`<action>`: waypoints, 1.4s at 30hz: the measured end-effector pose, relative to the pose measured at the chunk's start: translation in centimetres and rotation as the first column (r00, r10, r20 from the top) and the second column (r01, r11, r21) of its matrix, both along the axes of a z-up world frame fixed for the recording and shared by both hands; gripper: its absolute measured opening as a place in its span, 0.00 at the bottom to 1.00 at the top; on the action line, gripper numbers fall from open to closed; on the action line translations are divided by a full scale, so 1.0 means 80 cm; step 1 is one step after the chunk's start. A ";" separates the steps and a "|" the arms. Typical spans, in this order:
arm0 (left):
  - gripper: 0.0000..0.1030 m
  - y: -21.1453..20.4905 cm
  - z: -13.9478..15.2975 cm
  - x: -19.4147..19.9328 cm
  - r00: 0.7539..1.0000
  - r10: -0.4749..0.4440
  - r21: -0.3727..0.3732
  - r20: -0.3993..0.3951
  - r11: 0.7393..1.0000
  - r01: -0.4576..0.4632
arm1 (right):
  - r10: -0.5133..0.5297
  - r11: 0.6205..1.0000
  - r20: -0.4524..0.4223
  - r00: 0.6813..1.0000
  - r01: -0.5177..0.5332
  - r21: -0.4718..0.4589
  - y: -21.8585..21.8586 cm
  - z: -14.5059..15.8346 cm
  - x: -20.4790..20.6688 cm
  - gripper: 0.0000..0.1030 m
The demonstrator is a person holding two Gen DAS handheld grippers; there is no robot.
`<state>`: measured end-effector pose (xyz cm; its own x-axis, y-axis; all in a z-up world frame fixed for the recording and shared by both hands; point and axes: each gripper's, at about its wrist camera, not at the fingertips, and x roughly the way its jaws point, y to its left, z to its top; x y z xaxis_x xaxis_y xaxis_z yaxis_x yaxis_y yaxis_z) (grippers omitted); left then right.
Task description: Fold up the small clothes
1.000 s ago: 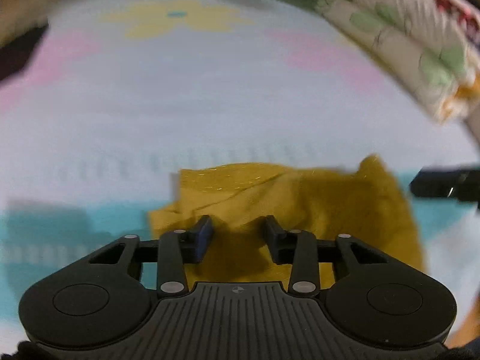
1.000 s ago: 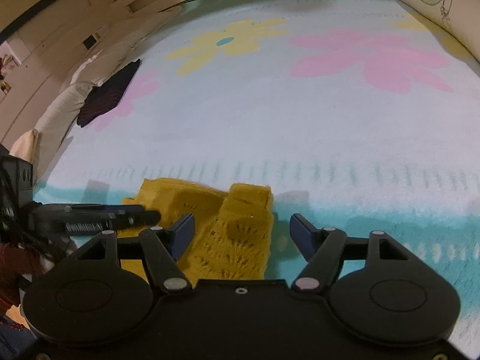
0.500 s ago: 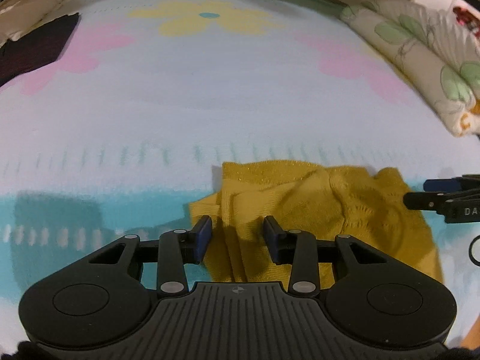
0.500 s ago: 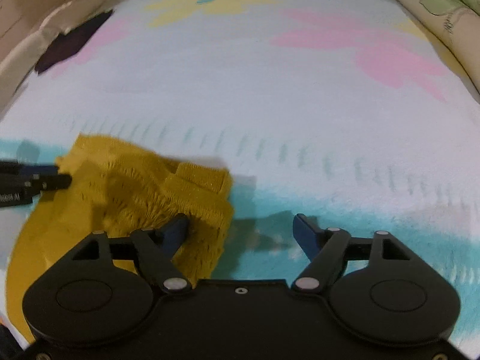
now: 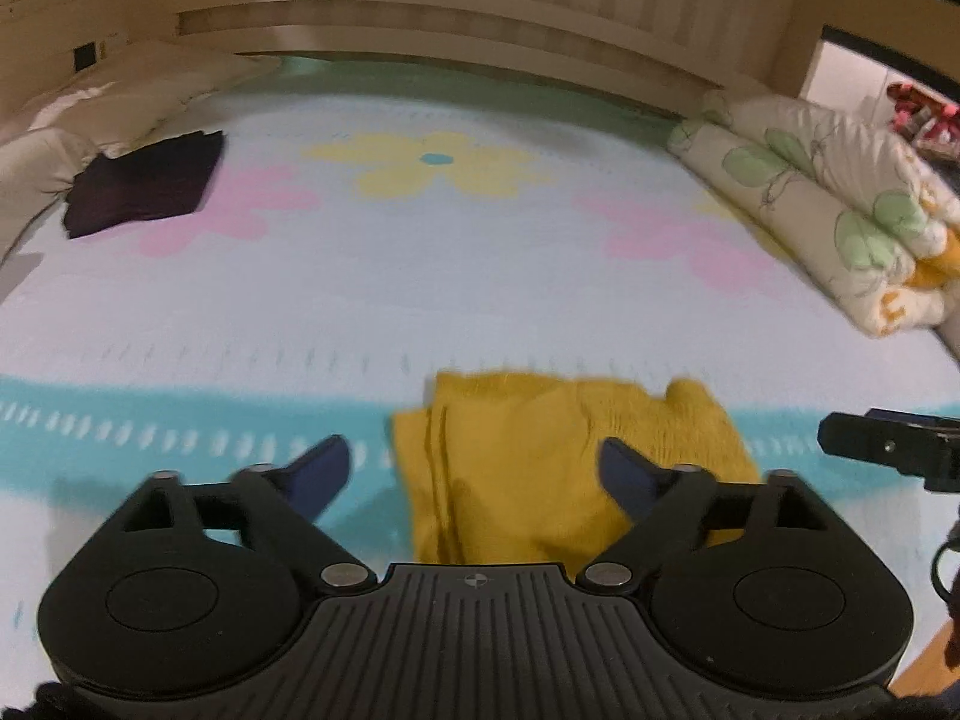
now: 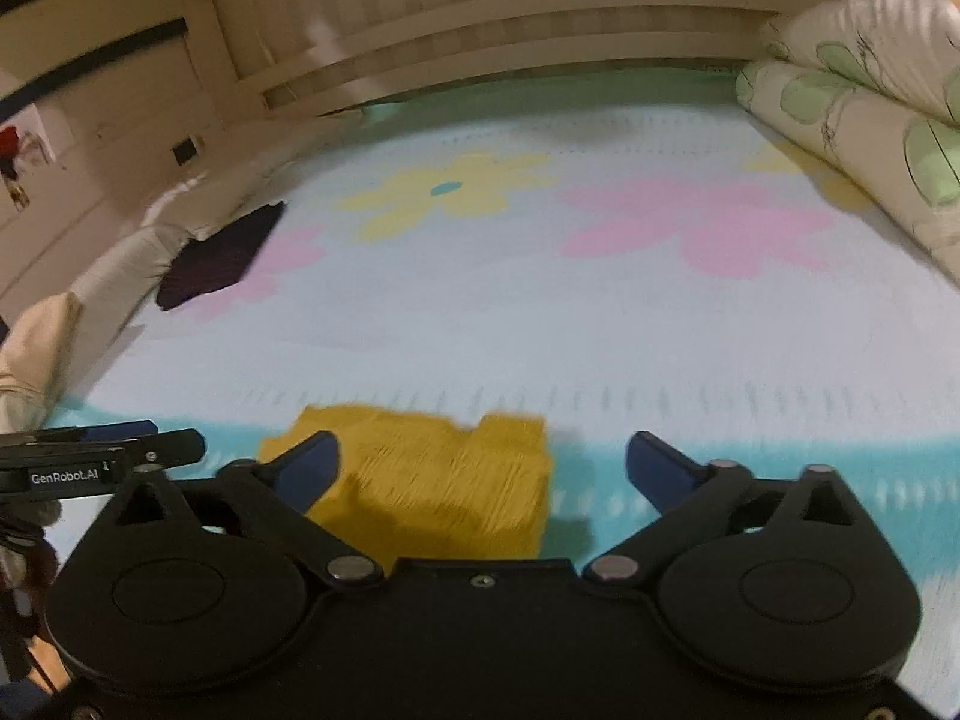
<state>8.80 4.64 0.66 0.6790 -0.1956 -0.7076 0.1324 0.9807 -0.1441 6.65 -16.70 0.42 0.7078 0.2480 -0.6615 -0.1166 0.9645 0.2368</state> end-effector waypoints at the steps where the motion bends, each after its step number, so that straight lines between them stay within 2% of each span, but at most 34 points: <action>1: 0.91 -0.002 -0.002 -0.008 1.000 0.001 0.014 0.004 1.000 -0.001 | -0.002 1.000 -0.004 1.000 0.002 0.005 0.001 -0.002 -0.009 1.00; 11: 0.91 -0.015 -0.010 -0.063 1.000 0.002 0.051 0.020 0.999 -0.003 | -0.012 0.996 -0.024 1.000 0.010 -0.094 0.030 -0.018 -0.069 1.00; 18: 0.89 -0.030 -0.008 -0.095 1.000 0.003 0.078 0.028 0.997 -0.006 | -0.043 0.995 0.018 0.999 0.044 -0.094 0.029 -0.017 -0.105 1.00; 20: 0.88 -0.036 -0.007 -0.105 0.999 0.037 0.124 0.037 0.991 -0.041 | -0.045 0.993 0.034 0.998 0.048 -0.104 0.030 -0.015 -0.113 1.00; 23: 0.88 -0.046 -0.005 -0.119 0.993 0.099 0.224 0.066 0.968 -0.112 | -0.041 0.991 0.060 0.997 0.048 -0.123 0.034 -0.011 -0.125 1.00; 26: 0.87 -0.053 -0.001 -0.126 0.988 0.111 0.279 0.103 0.951 -0.136 | -0.040 0.991 0.079 0.996 0.049 -0.122 0.035 -0.008 -0.134 1.00; 30: 0.87 -0.052 0.007 -0.128 0.988 0.099 0.242 0.121 0.962 -0.126 | -0.050 0.987 0.094 0.994 0.063 -0.148 0.041 -0.007 -0.140 1.00; 35: 0.87 -0.054 0.002 -0.123 0.995 0.076 0.182 0.068 0.979 -0.088 | -0.055 0.984 0.111 0.992 0.072 -0.160 0.045 -0.005 -0.139 1.00; 42: 0.87 -0.064 -0.006 -0.125 0.996 0.073 0.176 0.052 0.981 -0.081 | -0.064 0.986 0.092 0.994 0.077 -0.147 0.042 -0.009 -0.136 1.00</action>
<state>-1.21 -0.49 0.14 0.7193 -0.0158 -0.6945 0.0583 0.9976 0.0377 -4.24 -13.35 -0.33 0.7761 0.0978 -0.6230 -0.0606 0.9949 0.0806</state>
